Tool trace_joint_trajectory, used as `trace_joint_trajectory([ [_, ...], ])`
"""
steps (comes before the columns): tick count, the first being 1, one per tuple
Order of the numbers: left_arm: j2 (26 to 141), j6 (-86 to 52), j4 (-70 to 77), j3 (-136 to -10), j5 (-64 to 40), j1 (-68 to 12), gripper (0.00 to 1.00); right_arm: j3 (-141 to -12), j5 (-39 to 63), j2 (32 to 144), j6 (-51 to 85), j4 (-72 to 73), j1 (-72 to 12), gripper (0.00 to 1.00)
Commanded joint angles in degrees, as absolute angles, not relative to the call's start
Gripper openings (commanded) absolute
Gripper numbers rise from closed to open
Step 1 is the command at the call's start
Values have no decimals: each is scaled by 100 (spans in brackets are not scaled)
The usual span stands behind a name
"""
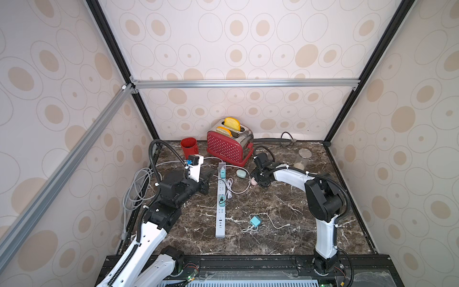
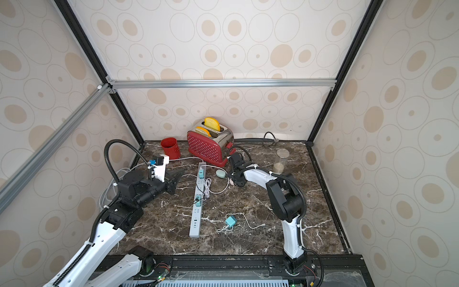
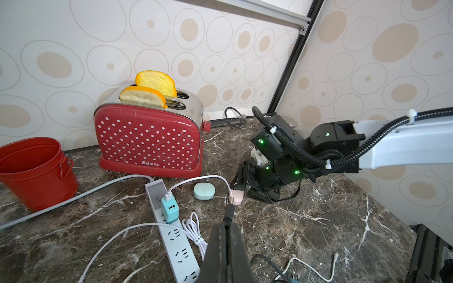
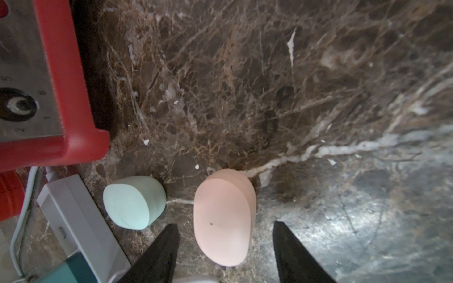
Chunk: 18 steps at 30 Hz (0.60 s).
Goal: Charge the bluetooth headset
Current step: Pick up the bluetooth headset from the center of the board.
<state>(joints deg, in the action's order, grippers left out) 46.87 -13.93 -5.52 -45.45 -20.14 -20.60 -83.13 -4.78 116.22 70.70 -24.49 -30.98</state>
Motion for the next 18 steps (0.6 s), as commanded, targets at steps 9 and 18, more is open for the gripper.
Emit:
trace_joint_trajectory([
  [9,4614,-1440,-576,-4553,-2032,-2021,0,-8854,-561,12127,7031,-2931,-3137,54],
  [18,4671,-1412,-597,-4579,-2012,-2022,0,-8924,-579,12148,6884,-2978,-3123,61],
])
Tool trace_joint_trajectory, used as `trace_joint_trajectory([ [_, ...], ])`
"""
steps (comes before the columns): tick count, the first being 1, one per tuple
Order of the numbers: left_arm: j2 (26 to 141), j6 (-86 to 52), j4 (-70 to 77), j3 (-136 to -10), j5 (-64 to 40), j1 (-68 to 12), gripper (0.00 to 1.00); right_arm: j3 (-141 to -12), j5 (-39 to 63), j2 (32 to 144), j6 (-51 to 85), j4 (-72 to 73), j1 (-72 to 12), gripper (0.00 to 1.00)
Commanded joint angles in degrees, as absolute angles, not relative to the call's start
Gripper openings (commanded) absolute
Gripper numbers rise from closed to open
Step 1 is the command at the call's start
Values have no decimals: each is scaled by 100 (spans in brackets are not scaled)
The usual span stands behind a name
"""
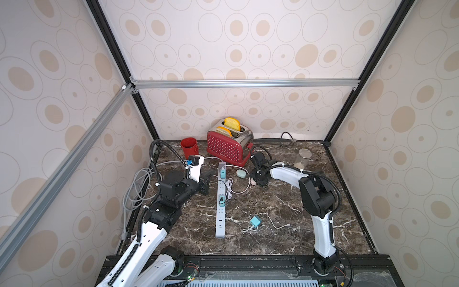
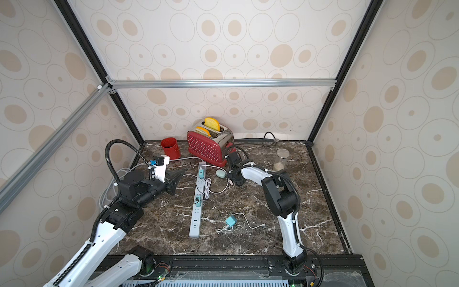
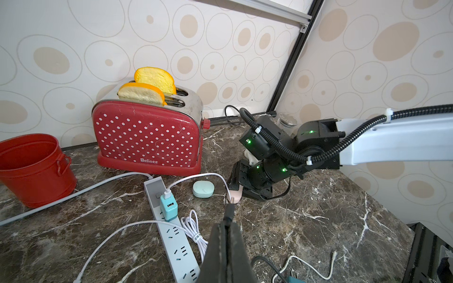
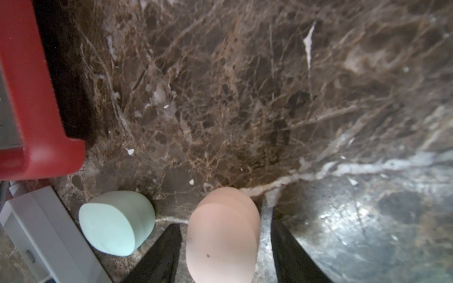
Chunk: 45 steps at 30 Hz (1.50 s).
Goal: Charge the bluetooth headset
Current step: Pick up the bluetooth headset from the center of the board.
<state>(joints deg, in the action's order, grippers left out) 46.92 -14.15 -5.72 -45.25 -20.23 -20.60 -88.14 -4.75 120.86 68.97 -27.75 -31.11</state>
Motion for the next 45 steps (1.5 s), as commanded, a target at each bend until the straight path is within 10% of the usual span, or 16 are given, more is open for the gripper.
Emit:
trace_joint_trajectory([
  [1,4667,-1407,-597,-4579,-2014,-2022,0,-8930,-580,12146,6877,-2990,-3115,58],
  [14,4675,-1215,-688,-4562,-1885,-2015,0,-8528,-407,11172,5546,-2743,-3094,25],
  [28,5888,-2101,650,-4753,-3042,-2072,0,-7814,1965,8595,1353,-2509,-2987,24],
  [45,6056,-2887,1717,-4799,-3946,-2171,0,-7533,3239,8049,723,-1303,-2903,21],
])
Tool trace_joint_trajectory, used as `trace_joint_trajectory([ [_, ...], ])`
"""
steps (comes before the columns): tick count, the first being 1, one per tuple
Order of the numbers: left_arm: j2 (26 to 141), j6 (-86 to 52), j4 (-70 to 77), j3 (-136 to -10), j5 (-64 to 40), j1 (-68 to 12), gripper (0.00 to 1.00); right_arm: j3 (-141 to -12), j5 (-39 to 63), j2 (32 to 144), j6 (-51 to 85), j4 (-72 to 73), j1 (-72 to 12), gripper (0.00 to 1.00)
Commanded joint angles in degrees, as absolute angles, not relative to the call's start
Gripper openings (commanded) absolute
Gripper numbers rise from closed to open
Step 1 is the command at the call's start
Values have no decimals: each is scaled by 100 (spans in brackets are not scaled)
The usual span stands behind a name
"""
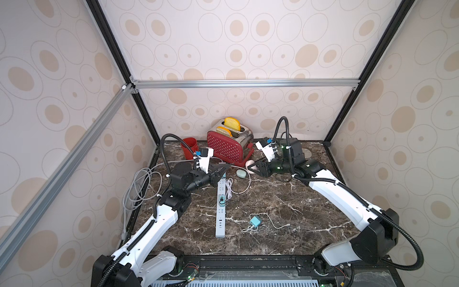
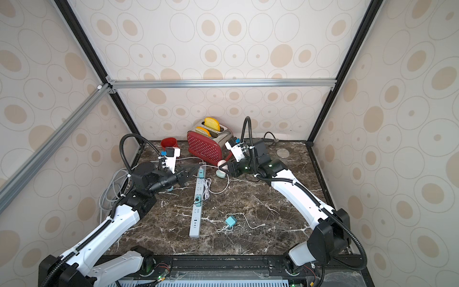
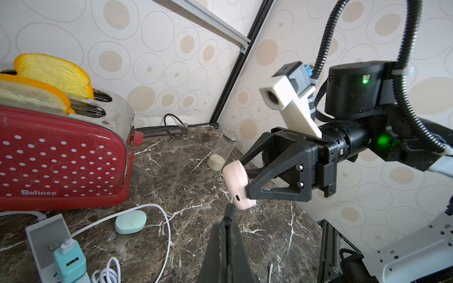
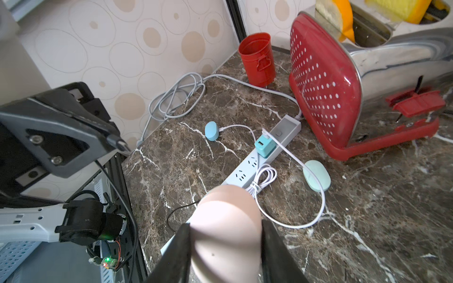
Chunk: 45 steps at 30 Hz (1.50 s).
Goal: Charge the bluetooth headset
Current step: Pick up the bluetooth headset from the center of the board.
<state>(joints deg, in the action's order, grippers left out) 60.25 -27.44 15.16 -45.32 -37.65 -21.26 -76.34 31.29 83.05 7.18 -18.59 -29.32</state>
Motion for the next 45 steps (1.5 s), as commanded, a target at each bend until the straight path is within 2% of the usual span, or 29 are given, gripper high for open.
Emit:
trace_joint_trajectory([
  [1,6090,-2919,1743,-4803,-3949,-2194,0,-7439,3180,7983,796,-1085,-2902,22],
  [7,6410,-3698,1689,-5067,-3621,-2322,0,-6858,2781,7717,1251,83,-2909,23],
  [11,6580,-3742,824,-5543,-3120,-2620,0,-6742,2534,7756,1599,464,-2918,20],
  [27,6833,-4363,727,-5748,-2576,-2919,0,-6993,2650,8209,2178,703,-3022,19],
  [45,6903,-4551,1143,-5740,-2779,-2922,0,-7084,2608,8279,2109,563,-3225,19],
])
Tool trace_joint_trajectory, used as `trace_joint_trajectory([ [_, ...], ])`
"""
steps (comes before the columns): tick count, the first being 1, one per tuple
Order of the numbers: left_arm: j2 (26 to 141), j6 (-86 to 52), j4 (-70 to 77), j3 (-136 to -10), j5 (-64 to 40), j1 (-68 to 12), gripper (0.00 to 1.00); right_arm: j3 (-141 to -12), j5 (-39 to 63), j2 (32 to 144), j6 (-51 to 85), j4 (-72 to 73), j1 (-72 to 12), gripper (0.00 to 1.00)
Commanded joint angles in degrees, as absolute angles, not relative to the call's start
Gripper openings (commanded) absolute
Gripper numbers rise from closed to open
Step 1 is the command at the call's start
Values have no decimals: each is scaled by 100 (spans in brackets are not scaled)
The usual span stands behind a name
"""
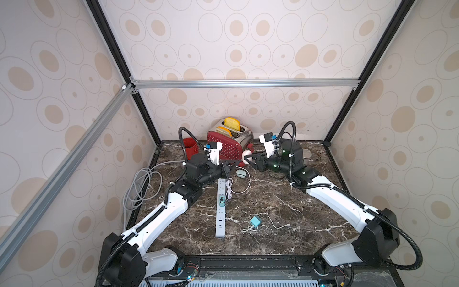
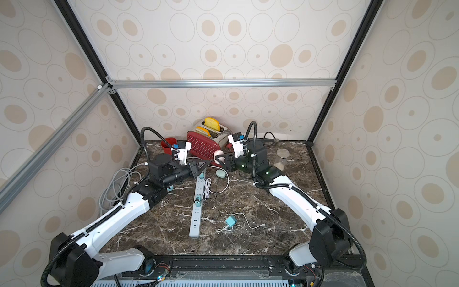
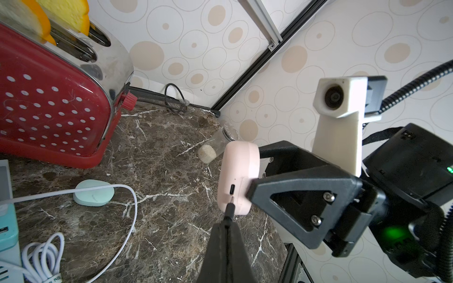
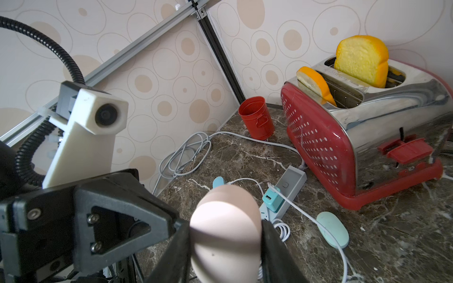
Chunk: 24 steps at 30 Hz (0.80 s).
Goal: Charge the bluetooth headset
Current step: Pick up the bluetooth headset from the center of the board, then insert the charging cable into the bluetooth headset.
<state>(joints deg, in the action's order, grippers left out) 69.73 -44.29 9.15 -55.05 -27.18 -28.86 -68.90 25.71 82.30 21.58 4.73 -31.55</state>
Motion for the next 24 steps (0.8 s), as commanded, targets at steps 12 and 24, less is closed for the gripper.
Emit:
trace_joint_trajectory([
  [12,6868,-4474,1020,-5748,-2726,-2923,0,-7044,2648,8244,2024,542,-3301,18],
  [24,6759,-4411,884,-5726,-2657,-2915,0,-7037,2751,8222,1985,572,-3384,18],
])
